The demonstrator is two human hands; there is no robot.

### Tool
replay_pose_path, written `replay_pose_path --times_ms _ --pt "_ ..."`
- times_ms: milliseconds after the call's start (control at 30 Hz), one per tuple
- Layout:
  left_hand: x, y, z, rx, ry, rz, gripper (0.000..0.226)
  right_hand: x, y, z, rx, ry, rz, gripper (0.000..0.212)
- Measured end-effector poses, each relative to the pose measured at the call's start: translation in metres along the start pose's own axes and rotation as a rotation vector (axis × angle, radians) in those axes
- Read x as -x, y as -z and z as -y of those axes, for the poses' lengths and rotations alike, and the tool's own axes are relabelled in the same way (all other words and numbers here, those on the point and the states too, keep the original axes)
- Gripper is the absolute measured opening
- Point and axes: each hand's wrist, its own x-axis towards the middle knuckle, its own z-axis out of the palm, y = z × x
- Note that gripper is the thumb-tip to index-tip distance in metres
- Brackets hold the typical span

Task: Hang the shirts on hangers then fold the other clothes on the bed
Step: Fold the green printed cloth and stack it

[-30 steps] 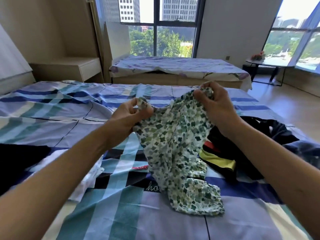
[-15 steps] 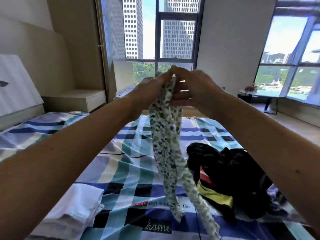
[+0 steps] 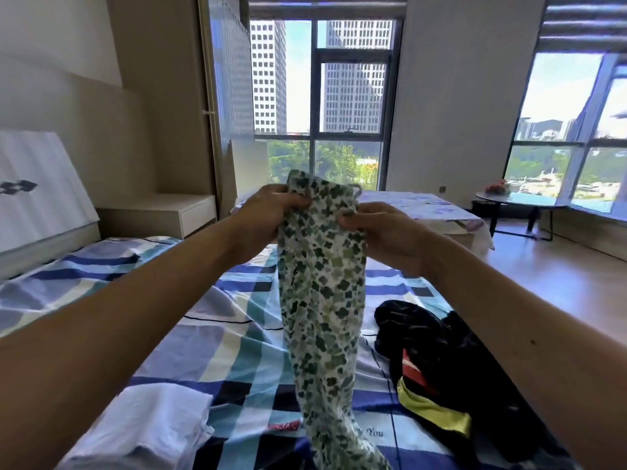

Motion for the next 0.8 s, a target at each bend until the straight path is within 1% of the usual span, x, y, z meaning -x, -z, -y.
replay_pose_path --times_ms 67,100,167,233,300,333,400,500,567,600,633,700,800 --pt "-0.015 0.010 0.005 -0.124 0.001 -0.048 0.015 -0.018 0.000 0.006 0.036 0.020 -0.146 0.014" --pt "-0.023 0.015 0.005 -0.176 0.000 -0.072 0.015 -0.028 0.000 0.013 0.075 0.014 -0.208 0.009" --pt "-0.043 0.020 0.002 -0.254 -0.014 -0.120 0.013 -0.049 0.003 0.026 0.176 -0.004 -0.313 0.012" --pt "-0.062 0.022 -0.011 -0.303 -0.047 -0.172 0.017 -0.072 0.005 0.043 0.242 0.014 -0.406 0.014" --pt "-0.080 0.024 -0.031 -0.314 -0.113 -0.242 0.021 -0.090 0.009 0.062 0.244 0.094 -0.477 0.025" --pt "-0.087 0.026 -0.044 -0.321 -0.155 -0.269 0.021 -0.097 0.010 0.075 0.232 0.142 -0.500 0.028" --pt "-0.094 0.026 -0.071 -0.355 -0.230 -0.299 0.020 -0.100 0.010 0.098 0.222 0.232 -0.517 0.026" --pt "-0.081 0.025 -0.102 -0.388 -0.320 -0.254 0.022 -0.083 0.005 0.124 0.221 0.335 -0.469 0.011" --pt "-0.061 0.025 -0.108 -0.395 -0.379 -0.198 0.025 -0.061 -0.002 0.127 0.209 0.367 -0.405 0.010" --pt "-0.046 0.023 -0.105 -0.393 -0.404 -0.165 0.023 -0.048 -0.005 0.123 0.208 0.369 -0.363 0.011" --pt "-0.030 0.021 -0.099 -0.392 -0.420 -0.128 0.021 -0.032 -0.009 0.114 0.217 0.362 -0.314 0.010" --pt "0.005 0.021 -0.074 -0.371 -0.426 -0.024 0.025 0.003 -0.022 0.088 0.290 0.320 -0.189 0.008" --pt "0.064 0.024 -0.010 -0.421 -0.331 0.186 0.029 0.060 -0.039 0.029 0.379 0.243 -0.044 0.023"
